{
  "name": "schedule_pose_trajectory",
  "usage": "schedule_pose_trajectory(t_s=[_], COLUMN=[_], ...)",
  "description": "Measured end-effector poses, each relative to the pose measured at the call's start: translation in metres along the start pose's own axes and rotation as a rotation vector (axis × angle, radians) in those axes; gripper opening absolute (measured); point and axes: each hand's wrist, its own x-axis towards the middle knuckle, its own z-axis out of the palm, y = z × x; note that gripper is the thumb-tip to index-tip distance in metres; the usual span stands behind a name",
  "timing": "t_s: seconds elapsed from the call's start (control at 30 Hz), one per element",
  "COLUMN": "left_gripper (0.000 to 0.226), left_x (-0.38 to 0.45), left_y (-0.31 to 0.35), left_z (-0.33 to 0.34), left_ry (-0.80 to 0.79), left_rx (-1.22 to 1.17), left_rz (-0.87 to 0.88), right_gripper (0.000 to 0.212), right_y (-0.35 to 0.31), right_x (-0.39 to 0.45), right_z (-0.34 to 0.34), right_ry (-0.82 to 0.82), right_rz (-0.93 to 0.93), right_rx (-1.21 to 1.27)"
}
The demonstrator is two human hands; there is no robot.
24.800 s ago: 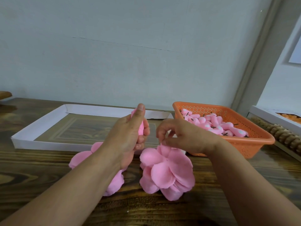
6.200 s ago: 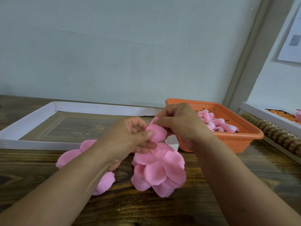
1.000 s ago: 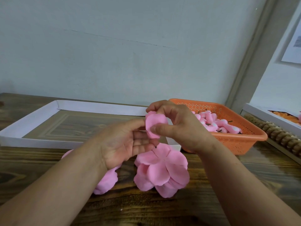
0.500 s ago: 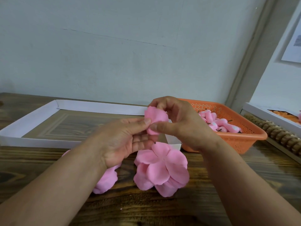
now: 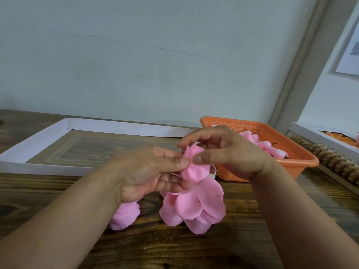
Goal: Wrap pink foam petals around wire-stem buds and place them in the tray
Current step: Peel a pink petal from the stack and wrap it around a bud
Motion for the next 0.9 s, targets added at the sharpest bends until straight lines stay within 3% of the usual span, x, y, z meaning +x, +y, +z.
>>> schedule_pose_trajectory(t_s=[0.13,0.3,0.47,0.9], left_gripper=[0.021,0.037,0.01,0.008], left_x=[0.0,0.004,0.008,0.013], left_y=[0.0,-0.001,-0.004,-0.01], left_z=[0.0,0.006,0.015,0.02], left_ry=[-0.01,0.08,0.255,0.452], left_rx=[0.006,-0.061,-0.11,-0.042], left_rz=[-0.016,0.001,0.073,0.182], right_gripper=[0.023,0.013,0.009,0.014], right_y=[0.001,0.008,0.012,0.007], right_x=[0.001,0.004,0.008,0.016], right_z=[-0.002,-0.004,-0.002,0.01], right_ry=[-0.014,0.096,0.185,0.304], right_rz=[0.007,-0.025,-0.035,0.043], right_rx=[0.014,0.064,0.088,0.013])
